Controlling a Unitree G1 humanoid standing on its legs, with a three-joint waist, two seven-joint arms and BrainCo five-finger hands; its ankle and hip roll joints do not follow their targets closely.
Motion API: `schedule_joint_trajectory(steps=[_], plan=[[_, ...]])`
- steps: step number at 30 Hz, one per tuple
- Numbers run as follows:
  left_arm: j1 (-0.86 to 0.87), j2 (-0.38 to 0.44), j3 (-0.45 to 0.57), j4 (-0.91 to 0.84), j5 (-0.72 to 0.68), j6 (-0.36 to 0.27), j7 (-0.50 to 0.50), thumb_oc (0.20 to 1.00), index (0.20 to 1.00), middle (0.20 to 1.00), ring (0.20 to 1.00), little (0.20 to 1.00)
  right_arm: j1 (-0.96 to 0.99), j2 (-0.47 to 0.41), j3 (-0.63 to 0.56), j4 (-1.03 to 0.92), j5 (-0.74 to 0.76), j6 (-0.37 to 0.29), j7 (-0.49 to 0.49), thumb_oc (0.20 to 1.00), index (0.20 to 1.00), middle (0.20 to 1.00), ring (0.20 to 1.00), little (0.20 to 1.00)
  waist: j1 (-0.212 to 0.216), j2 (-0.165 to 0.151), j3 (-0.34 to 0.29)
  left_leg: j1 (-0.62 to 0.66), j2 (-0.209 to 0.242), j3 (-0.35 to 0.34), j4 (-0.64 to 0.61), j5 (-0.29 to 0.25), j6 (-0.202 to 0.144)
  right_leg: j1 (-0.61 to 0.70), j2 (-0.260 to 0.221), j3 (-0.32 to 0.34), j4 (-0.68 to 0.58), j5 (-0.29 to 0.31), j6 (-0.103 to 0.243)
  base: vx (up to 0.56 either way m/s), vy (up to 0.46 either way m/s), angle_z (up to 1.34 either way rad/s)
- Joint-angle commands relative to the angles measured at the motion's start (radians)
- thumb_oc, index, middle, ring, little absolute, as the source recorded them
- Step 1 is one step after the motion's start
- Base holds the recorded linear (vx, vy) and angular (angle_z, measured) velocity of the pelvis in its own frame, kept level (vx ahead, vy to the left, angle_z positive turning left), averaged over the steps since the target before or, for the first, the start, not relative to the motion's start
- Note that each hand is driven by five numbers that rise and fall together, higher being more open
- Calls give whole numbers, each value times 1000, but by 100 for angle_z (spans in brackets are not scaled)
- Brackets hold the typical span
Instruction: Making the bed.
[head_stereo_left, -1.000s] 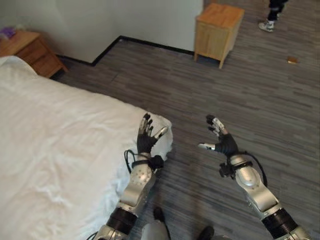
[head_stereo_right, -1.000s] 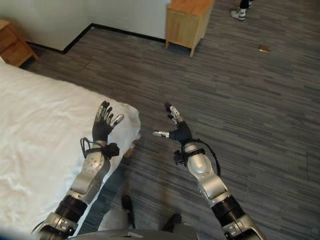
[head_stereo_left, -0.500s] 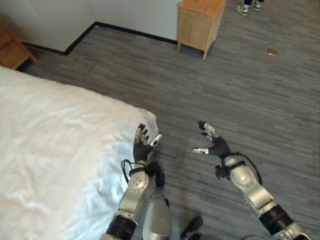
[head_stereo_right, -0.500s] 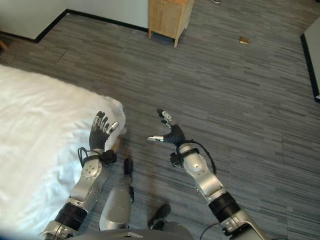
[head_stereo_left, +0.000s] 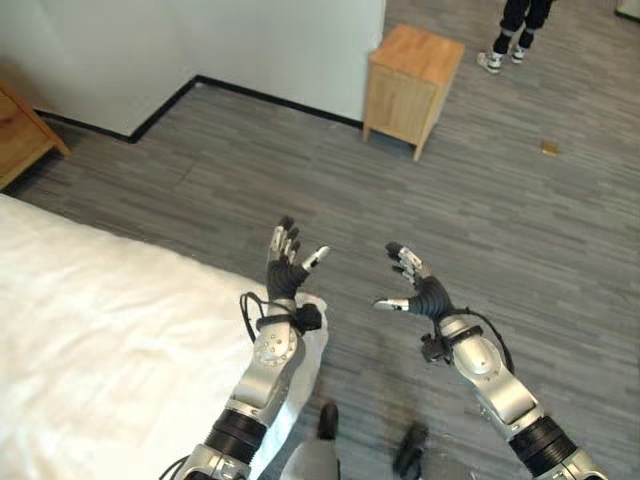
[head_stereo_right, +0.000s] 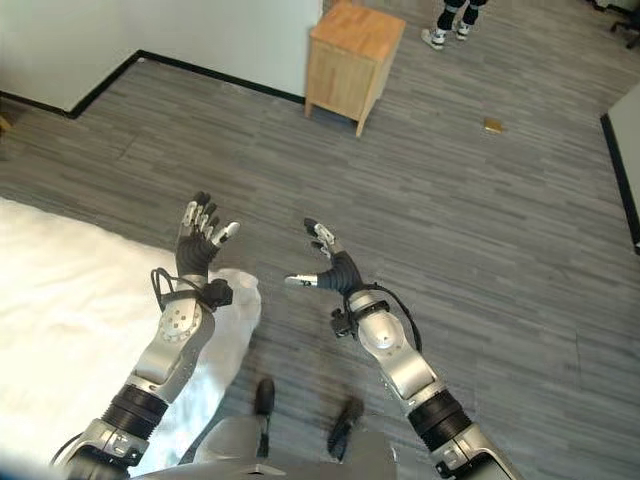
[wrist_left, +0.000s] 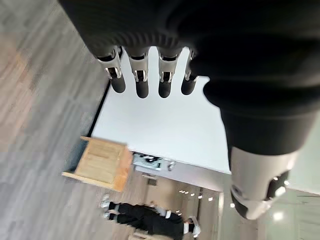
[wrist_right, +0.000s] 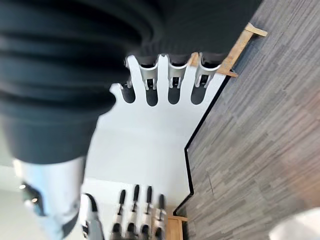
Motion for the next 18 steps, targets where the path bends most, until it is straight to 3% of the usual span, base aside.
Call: schedule_joint_trajectory(steps=[1,2,3,4,6,7,8,9,10,11,12,13,14,16,17,18], plan=[[-63,16,1,-33,33,-40,-17,1000,1000,1000,1000,1000,-44,40,-32,-40,-15,-62,-23,1000,1000,1000,1000,1000,19,-21,-16,134,29,54,4,-227,-103,-1,-3,-72,-72,73,33,303,76,43],[-63,16,1,-33,33,-40,-18,1000,1000,1000,1000,1000,-43,40,-32,-40,-15,-61,-24,1000,1000,1000,1000,1000,19,-20,-16,134,31,54,4,-228,-104,0,-2,-73,-72,73,33,416,85,23],[-53,26,6,-29,36,-40,-42,1000,1000,1000,1000,1000,-26,49,-39,-41,-44,-65,-30,1000,1000,1000,1000,1000,11,-25,-24,200,28,60,4,-267,-106,-23,-4,-137,-69,86,32,631,118,14],[-50,28,3,-29,28,-40,-51,1000,1000,1000,1000,1000,-12,52,-44,-43,-56,-66,-33,1000,1000,1000,1000,1000,2,-27,-34,233,25,48,4,-290,-106,-13,-1,-148,-71,93,27,875,166,21],[-37,16,-8,-25,11,-33,-71,1000,1000,1000,1000,1000,33,57,-61,-47,-60,-61,-37,1000,1000,1000,1000,1000,-31,-23,-68,323,22,19,4,-343,-100,26,15,-124,-72,106,3,758,160,31],[-27,5,-11,-20,-2,-39,-73,1000,1000,1000,1000,1000,45,55,-64,-44,-52,-62,-36,1000,1000,1000,1000,1000,-50,-8,-81,339,36,16,66,-338,-120,42,24,-116,-72,111,-8,780,176,38],[-25,-11,-21,-7,-45,-49,-77,1000,1000,1000,1000,1000,51,47,-65,-34,-63,-53,-47,1000,1000,1000,1000,1000,-46,10,-80,280,88,61,325,-231,-178,116,47,-125,-72,112,-46,591,130,64],[-36,-4,-20,3,-55,-52,-80,1000,1000,1000,1000,1000,31,25,-60,-25,-112,-44,-69,1000,1000,1000,1000,1000,-25,3,-63,165,147,93,557,-100,-235,171,50,-128,-72,99,-79,403,40,61],[-45,-3,-29,-2,-56,-56,-79,1000,1000,1000,1000,1000,16,20,-53,-27,-139,-38,-83,1000,1000,1000,1000,1000,5,-9,-32,25,145,100,806,-77,-232,210,42,-127,-72,83,-102,111,-2,40],[-49,-1,-30,-1,-57,-56,-78,1000,1000,1000,1000,1000,14,21,-55,-27,-139,-37,-83,1000,1000,1000,1000,1000,-2,-13,-37,-1,142,92,825,-79,-228,198,37,-134,-72,87,-103,134,6,-26],[-60,6,-38,-13,-45,-55,-71,1000,1000,1000,1000,1000,-14,12,-51,-40,-189,-37,-105,1000,1000,1000,1000,1000,49,-36,10,-147,123,90,968,-135,-206,239,35,-105,-72,47,-108,142,121,-74],[-80,6,-43,-17,-46,-53,-62,1000,1000,1000,1000,1000,-32,10,-44,-41,-211,-33,-113,1000,1000,1000,1000,1000,72,-28,18,-207,151,82,949,-170,-198,238,41,-93,-72,36,-100,267,211,-92],[-97,3,-47,-20,-44,-50,-52,1000,1000,1000,1000,1000,-46,11,-38,-43,-222,-32,-114,1000,1000,1000,1000,1000,93,-38,24,-239,161,91,855,-184,-185,243,22,-83,-72,28,-87,289,318,-96],[-107,-9,-50,-20,-43,-46,-48,1000,1000,1000,1000,1000,-65,12,-19,-39,-237,-29,-108,1000,1000,1000,1000,1000,126,-31,26,-236,158,90,585,-238,-156,264,17,-70,-72,2,-60,291,305,-63],[-108,-10,-50,-20,-43,-46,-48,1000,1000,1000,1000,1000,-66,12,-19,-38,-237,-30,-108,1000,1000,1000,1000,1000,126,-37,28,-230,149,94,570,-228,-153,262,9,-69,-72,4,-59,360,401,-12],[-103,-15,-52,-27,-48,-48,-43,1000,1000,1000,1000,1000,-78,14,-8,-32,-248,-38,-105,1000,1000,1000,1000,1000,149,-14,11,-221,148,94,278,-146,-157,283,24,-74,-72,-26,-34,257,264,-1]])
